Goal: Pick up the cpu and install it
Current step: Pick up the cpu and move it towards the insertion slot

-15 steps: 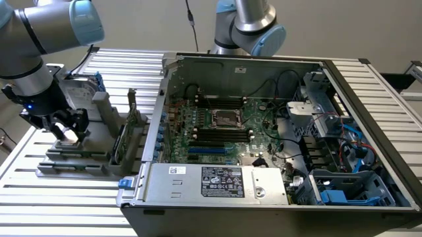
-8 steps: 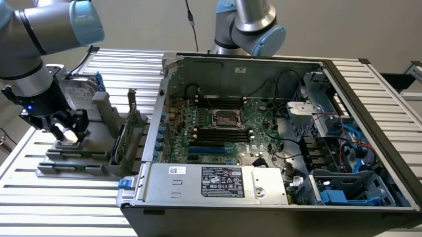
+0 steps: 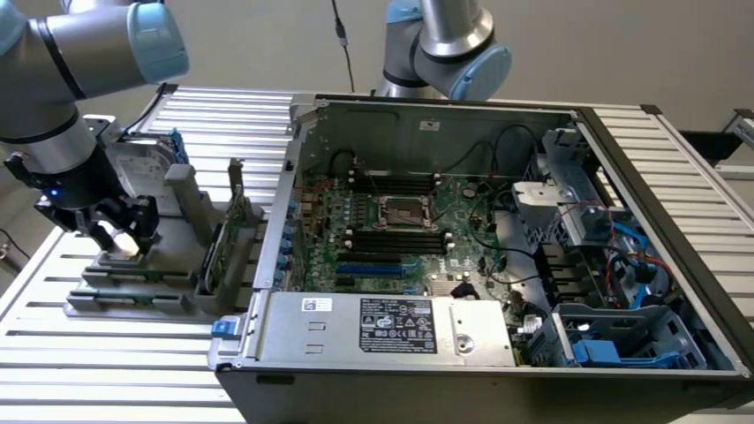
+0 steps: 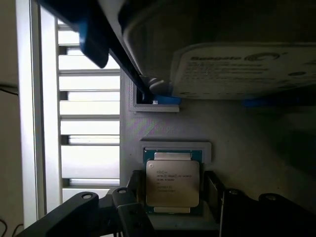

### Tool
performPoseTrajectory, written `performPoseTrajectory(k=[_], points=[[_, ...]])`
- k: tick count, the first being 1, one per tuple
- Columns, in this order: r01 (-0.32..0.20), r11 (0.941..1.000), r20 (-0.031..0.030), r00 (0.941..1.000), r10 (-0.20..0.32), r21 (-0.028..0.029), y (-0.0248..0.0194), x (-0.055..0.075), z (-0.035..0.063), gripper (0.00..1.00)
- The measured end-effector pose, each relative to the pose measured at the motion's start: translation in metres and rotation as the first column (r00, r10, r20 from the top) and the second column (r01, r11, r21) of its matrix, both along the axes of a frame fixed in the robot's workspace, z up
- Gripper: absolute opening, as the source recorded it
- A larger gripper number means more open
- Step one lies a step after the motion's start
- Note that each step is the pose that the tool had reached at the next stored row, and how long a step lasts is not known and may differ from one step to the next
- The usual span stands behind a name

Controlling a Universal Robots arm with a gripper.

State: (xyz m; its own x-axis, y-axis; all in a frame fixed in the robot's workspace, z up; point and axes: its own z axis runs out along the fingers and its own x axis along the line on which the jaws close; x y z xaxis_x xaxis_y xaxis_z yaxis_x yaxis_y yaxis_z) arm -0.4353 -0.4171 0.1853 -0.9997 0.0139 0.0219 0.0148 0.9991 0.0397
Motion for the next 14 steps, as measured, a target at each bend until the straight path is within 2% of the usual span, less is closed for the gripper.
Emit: performPoseTrajectory(k=[5,14], points=[[0.000,1.0000,-0.0065,1.0000,0.000,0.0009,0.0000,0.0005,0.0001,0.62],[0.000,1.0000,-0.0075,1.0000,0.000,0.0010,-0.0002,0.0019,0.0000,0.62]])
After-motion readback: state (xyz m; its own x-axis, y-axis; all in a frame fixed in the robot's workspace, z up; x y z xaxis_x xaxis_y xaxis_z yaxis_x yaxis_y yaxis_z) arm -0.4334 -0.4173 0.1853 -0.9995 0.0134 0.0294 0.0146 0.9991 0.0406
